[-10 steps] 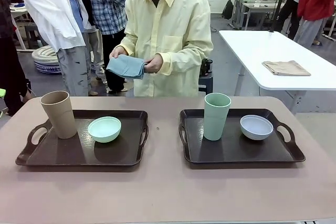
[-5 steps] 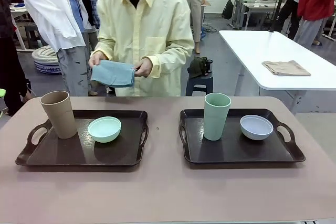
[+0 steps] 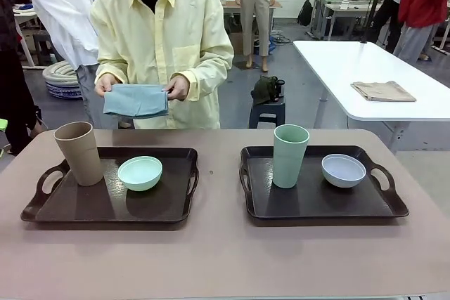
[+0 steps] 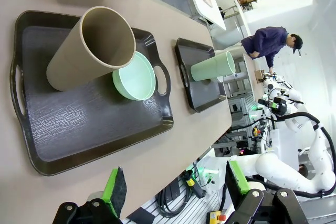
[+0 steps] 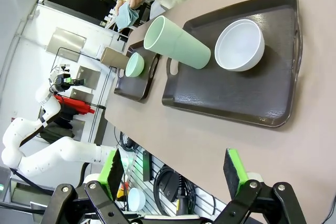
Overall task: Set up a tray with a mat and arrange the tableware.
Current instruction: Pick up the Picnic Bowl and Reusable plastic cup from the Handle tray in front of the human's position and hold them in the air.
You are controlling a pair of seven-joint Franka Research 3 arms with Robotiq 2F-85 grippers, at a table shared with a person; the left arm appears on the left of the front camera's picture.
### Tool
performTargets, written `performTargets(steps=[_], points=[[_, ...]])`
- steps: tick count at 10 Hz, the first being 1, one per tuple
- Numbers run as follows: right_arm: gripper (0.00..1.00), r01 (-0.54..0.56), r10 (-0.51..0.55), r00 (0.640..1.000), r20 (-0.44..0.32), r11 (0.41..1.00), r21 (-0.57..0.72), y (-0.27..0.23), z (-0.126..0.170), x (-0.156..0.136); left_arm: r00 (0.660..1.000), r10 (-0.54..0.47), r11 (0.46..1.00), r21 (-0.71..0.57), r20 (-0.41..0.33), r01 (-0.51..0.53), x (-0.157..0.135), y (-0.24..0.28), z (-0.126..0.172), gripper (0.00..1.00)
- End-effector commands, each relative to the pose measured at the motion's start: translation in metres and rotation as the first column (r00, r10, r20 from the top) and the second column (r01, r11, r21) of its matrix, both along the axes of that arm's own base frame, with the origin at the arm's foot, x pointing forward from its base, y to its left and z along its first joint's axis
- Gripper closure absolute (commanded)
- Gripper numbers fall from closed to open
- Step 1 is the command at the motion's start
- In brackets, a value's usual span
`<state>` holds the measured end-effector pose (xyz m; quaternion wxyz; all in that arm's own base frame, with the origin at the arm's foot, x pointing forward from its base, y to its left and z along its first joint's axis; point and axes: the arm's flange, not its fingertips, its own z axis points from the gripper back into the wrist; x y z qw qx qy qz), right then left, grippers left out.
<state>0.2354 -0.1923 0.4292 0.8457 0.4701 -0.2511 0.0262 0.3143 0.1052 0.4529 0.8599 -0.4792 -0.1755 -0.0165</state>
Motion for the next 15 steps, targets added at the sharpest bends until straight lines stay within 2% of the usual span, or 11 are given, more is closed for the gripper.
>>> performTargets(steps=[1, 13, 14, 15], points=[[0.00, -0.001, 0.000, 1.000, 0.028, 1.000, 0.014, -0.001, 0.000, 0.003, 1.000, -0.007, 1.000, -0.017, 0.025, 0.007, 0.002, 0.002, -0.001, 0.00], [0.00, -0.001, 0.000, 1.000, 0.028, 1.000, 0.014, -0.001, 0.000, 0.003, 1.000, -0.007, 1.000, -0.017, 0.025, 0.007, 0.002, 0.002, -0.001, 0.00], [0.00, 0.000, 0.000, 1.000, 0.001, 1.000, 0.000, 0.001, 0.001, 0.001, 1.000, -0.007, 1.000, -0.017, 0.025, 0.007, 0.002, 0.002, -0.001, 0.00], [0.00, -0.036, 0.038, 0.998, 0.043, 0.999, -0.034, 0.008, 0.010, -0.001, 1.000, 0.000, 1.000, 0.000, 0.000, 0.000, 0.000, 0.000, 0.000, 0.00]])
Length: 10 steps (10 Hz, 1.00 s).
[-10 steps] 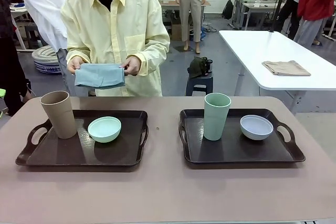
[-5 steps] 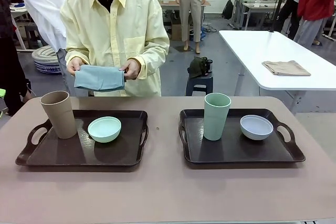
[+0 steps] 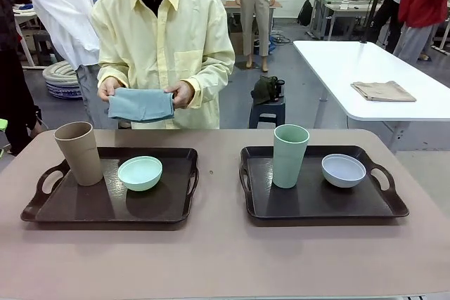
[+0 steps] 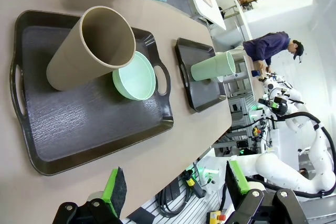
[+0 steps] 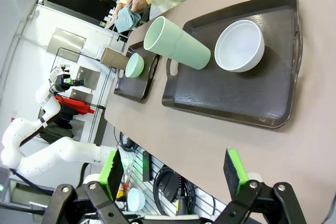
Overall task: Set up a tray with a mat and arrange the tableware.
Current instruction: Pick up the Picnic Bowl and Reusable plastic cup from the Handle tray in front of the human's position and hold them in the air.
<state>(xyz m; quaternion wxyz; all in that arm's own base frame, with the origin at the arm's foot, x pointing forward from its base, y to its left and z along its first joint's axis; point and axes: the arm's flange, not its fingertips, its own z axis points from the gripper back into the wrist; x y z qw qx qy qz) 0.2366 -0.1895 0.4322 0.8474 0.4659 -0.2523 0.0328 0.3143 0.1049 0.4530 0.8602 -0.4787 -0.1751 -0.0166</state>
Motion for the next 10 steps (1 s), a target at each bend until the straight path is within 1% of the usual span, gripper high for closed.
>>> performTargets(steps=[1, 2, 3, 4, 5, 6, 7, 8, 9, 10], points=[[0.00, -0.055, 0.062, 0.995, 0.078, 0.995, -0.089, 0.016, 0.025, -0.008, 0.999, -0.014, 0.997, 0.082, 0.032, 0.012, -0.002, -0.001, 0.014, 0.00], [0.00, -0.051, 0.072, 0.988, 0.137, 0.987, -0.153, 0.033, 0.050, -0.017, 0.996, -0.009, 0.981, 0.192, 0.089, -0.009, -0.006, -0.005, 0.032, 0.00], [0.00, -0.044, 0.085, 0.979, 0.187, 0.976, -0.212, 0.052, 0.076, -0.024, 0.992, -0.030, 0.963, 0.269, 0.126, -0.005, -0.012, -0.011, 0.049, 0.00], [0.00, -0.030, 0.101, 0.966, 0.237, 0.958, -0.285, 0.078, 0.101, -0.029, 0.982, -0.071, 0.930, 0.369, 0.174, 0.002, -0.022, -0.019, 0.066, 0.00], [0.00, -0.030, 0.135, 0.951, 0.278, 0.936, -0.351, 0.106, 0.120, -0.032, 0.974, -0.110, 0.893, 0.450, 0.201, 0.008, -0.026, -0.025, 0.079, 0.00], [0.00, -0.041, 0.187, 0.931, 0.312, 0.907, -0.420, 0.139, 0.135, -0.033, 0.962, -0.135, 0.844, 0.537, 0.236, -0.014, -0.029, -0.032, 0.093, 0.00], [0.00, -0.054, 0.249, 0.907, 0.341, 0.869, -0.492, 0.172, 0.147, -0.033, 0.948, -0.187, 0.795, 0.607, 0.258, -0.008, -0.032, -0.042, 0.106, 0.00], [0.00, -0.094, 0.343, 0.873, 0.348, 0.817, -0.569, 0.213, 0.155, -0.032, 0.932, -0.241, 0.731, 0.682, 0.272, -0.010, -0.034, -0.047, 0.122, 0.00], [0.00, -0.125, 0.414, 0.846, 0.335, 0.766, -0.630, 0.248, 0.156, -0.027, 0.922, -0.278, 0.671, 0.742, 0.271, -0.015, -0.029, -0.046, 0.131, 0.00], [0.00, -0.171, 0.473, 0.831, 0.292, 0.718, -0.675, 0.280, 0.152, -0.019, 0.922, -0.296, 0.609, 0.793, 0.249, -0.019, -0.020, -0.042, 0.132, 0.00]])
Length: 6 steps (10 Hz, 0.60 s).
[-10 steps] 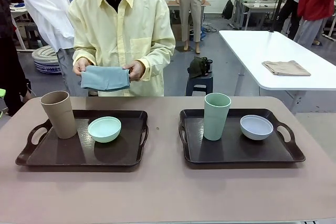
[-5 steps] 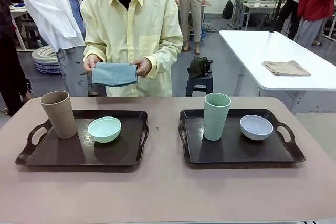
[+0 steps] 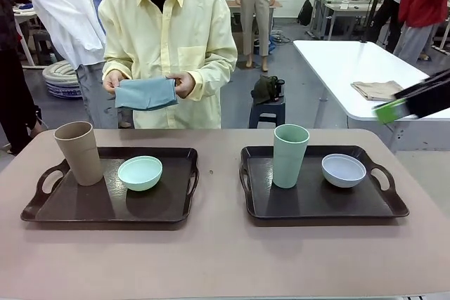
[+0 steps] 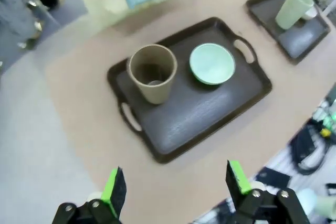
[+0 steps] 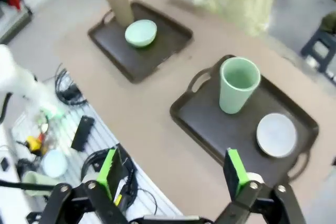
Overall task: Set up a tray with a mat and arrange the tableware.
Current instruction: Pick up the Picnic Bowl and Reusable plastic cup from the Handle tray in front of the human's position and hold them in the air.
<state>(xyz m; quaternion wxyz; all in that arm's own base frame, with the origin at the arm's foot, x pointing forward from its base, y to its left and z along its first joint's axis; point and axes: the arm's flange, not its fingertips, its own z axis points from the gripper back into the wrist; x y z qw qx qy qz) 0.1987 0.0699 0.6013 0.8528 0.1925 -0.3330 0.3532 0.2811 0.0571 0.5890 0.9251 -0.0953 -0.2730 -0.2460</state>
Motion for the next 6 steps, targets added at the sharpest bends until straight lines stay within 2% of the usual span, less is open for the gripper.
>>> performTargets(steps=[1, 3, 4, 5, 6], points=[[0.00, -0.045, 0.044, 0.999, -0.015, 0.994, -0.095, 0.051, -0.024, 0.026, 0.999, 0.037, 0.992, 0.121, -0.010, -0.036, 0.027, 0.012, -0.011, 0.00], [0.00, 0.019, -0.028, 0.998, -0.049, 0.985, -0.173, 0.113, -0.034, 0.044, 0.998, 0.035, 0.977, 0.214, -0.048, -0.024, 0.058, 0.027, -0.035, 0.00], [0.00, 0.059, -0.073, 0.994, -0.086, 0.986, -0.157, 0.138, -0.036, 0.051, 0.987, 0.147, 0.982, 0.133, -0.065, -0.138, 0.081, -0.108, 0.009, 0.00], [0.00, 0.095, -0.112, 0.989, -0.101, 0.983, -0.157, 0.162, -0.038, 0.056, 0.999, -0.017, 0.967, 0.254, -0.041, 0.027, 0.078, 0.009, -0.055, 0.00], [0.00, 0.120, -0.141, 0.981, -0.131, 0.980, -0.157, 0.177, -0.040, 0.063, 0.999, -0.010, 0.971, 0.238, -0.043, 0.019, 0.080, 0.014, -0.069, 0.00]])
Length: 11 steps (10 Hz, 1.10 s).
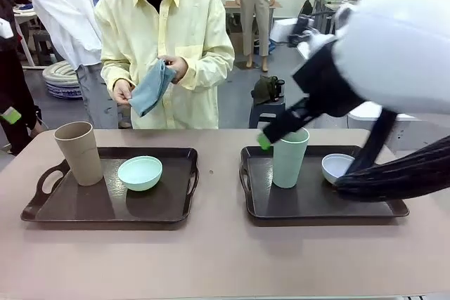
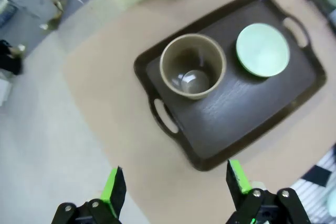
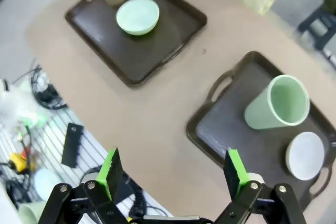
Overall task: Set up a tray with a mat and arrange the tableware.
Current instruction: Pick up the Picnic Bowl and Reusable plastic cup from the Handle tray in front of the human's position and hold them in the air.
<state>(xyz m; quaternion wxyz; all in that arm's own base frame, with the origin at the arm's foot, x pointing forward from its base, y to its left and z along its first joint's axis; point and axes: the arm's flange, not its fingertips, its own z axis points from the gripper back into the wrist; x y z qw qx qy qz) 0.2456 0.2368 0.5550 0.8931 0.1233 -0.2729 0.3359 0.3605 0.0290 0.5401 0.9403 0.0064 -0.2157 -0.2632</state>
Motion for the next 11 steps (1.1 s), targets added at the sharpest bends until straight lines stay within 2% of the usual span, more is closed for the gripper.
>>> performTargets(steps=[1, 2, 3, 8, 9, 10, 11], points=[[0.00, 0.116, -0.114, 0.989, -0.097, 0.993, 0.019, 0.013, 0.006, 0.029, 0.999, -0.031, 0.999, -0.031, 0.015, 0.031, 0.009, 0.049, -0.028, 0.00], [0.00, 0.138, -0.132, 0.979, -0.158, 0.990, 0.033, 0.001, 0.004, 0.028, 1.000, -0.024, 0.995, -0.093, 0.011, 0.025, 0.004, 0.057, -0.033, 0.00], [0.00, 0.054, -0.053, 0.998, -0.036, 0.999, 0.003, 0.012, -0.001, 0.013, 1.000, -0.008, 1.000, -0.004, -0.005, 0.008, 0.005, 0.019, -0.017, 0.00], [0.00, 0.054, -0.053, 0.998, -0.036, 0.999, 0.003, 0.012, -0.001, 0.013, 1.000, -0.008, 1.000, -0.004, -0.005, 0.008, 0.005, 0.019, -0.017, 0.00], [0.00, 0.026, -0.026, 0.999, -0.042, 1.000, -0.004, 0.015, 0.005, 0.013, 1.000, -0.008, 1.000, -0.004, -0.005, 0.008, 0.005, 0.019, -0.017, 0.00], [0.00, 0.105, -0.107, 0.988, -0.111, 0.994, -0.026, 0.027, 0.007, 0.036, 1.000, -0.021, 1.000, -0.012, 0.009, 0.021, 0.007, 0.018, -0.019, 0.00], [0.00, 0.194, -0.198, 0.962, -0.190, 0.980, -0.039, 0.049, 0.010, 0.057, 0.996, -0.071, 0.998, -0.006, -0.053, 0.070, 0.022, 0.008, -0.020, 0.00]])
